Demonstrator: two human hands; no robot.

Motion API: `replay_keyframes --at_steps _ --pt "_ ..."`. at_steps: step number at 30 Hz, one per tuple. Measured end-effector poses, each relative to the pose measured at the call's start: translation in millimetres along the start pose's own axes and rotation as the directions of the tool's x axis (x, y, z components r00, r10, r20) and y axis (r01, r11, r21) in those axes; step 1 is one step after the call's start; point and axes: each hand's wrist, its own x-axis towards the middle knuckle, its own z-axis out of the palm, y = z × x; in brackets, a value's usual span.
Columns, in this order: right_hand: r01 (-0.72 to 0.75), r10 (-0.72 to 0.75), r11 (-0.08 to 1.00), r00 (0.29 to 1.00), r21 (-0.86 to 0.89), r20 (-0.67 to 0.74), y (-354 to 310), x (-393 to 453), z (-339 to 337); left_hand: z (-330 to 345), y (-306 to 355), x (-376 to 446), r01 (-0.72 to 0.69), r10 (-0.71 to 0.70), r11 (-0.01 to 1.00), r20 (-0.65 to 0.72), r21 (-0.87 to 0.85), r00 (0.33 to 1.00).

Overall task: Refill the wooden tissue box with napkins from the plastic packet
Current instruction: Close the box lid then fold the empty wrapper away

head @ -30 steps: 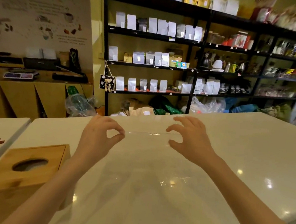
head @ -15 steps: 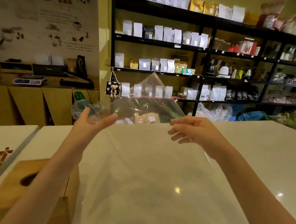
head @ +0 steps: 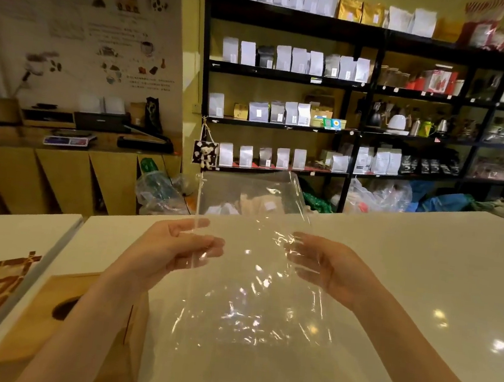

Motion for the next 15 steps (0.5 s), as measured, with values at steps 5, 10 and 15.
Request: replay_keyframes --at_steps 5,10,15 --pt "0.192 -0.201 0.968 0.979 -0.161 -0.039 3.7 -5.3 -6.3 4.9 1.9 -0.9 -0.020 0.022 1.000 -0.131 0.015 0.991" --pt "0.242 -0.246 0.917 0.969 -0.316 0.026 -0.3 -8.2 -10.3 6.3 5.3 -3.8 -0.042 0.064 0.976 -0.102 0.212 0.993" --pt "0.268 -0.261 0.794 0.961 -0.545 0.093 -6.0 -14.2 -14.5 3.4 4.6 -6.4 -0.035 0.108 0.858 -0.115 0.513 0.988"
